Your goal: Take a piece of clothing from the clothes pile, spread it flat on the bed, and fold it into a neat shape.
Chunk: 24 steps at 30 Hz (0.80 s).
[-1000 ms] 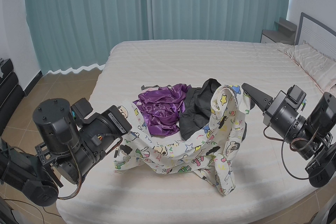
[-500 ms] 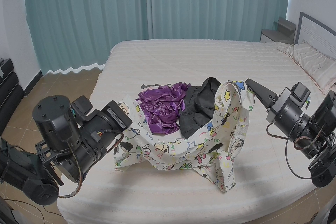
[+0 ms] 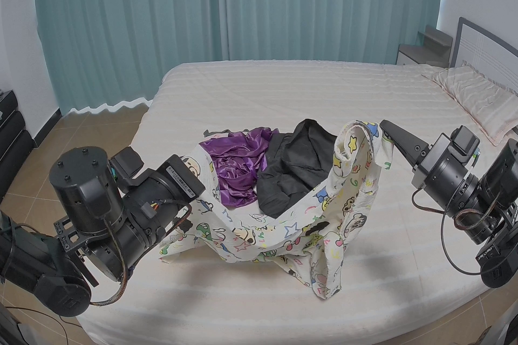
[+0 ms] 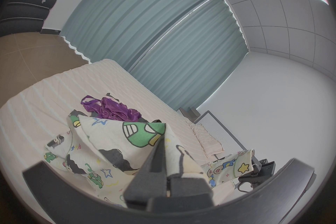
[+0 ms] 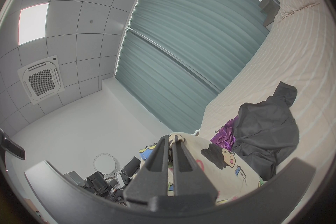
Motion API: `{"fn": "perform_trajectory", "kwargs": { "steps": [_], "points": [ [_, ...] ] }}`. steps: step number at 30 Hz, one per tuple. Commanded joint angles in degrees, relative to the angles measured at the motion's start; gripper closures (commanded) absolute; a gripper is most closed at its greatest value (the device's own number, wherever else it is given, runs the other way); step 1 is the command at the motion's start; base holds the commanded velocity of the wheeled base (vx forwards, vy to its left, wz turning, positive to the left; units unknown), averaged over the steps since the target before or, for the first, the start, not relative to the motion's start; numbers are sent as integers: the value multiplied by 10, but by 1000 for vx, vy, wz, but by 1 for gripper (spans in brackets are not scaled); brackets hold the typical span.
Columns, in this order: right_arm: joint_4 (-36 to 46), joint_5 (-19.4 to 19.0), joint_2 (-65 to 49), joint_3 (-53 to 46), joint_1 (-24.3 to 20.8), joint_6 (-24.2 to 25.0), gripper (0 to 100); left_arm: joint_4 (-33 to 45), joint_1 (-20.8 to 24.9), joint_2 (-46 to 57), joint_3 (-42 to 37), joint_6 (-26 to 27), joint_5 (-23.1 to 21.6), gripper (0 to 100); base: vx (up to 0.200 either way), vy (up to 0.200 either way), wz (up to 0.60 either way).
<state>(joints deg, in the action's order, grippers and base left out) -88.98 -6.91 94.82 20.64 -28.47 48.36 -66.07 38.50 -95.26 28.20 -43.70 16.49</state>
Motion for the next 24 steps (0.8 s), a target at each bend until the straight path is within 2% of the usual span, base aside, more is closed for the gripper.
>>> {"fn": "perform_trajectory", "kwargs": {
  "steps": [1, 18, 24],
  "points": [
    [-7, 0, -4, 0, 2, 0, 100, 0, 1, 2, 0, 0, 1, 100, 0, -200, 0],
    [-7, -1, -17, 5, 25, 0, 100, -3, 0, 2, 2, 1, 6, 100, 0, -200, 0],
    [-7, -1, -24, 5, 29, 0, 100, -27, 0, 1, 1, 2, 6, 100, 0, -200, 0]
  ]
}}
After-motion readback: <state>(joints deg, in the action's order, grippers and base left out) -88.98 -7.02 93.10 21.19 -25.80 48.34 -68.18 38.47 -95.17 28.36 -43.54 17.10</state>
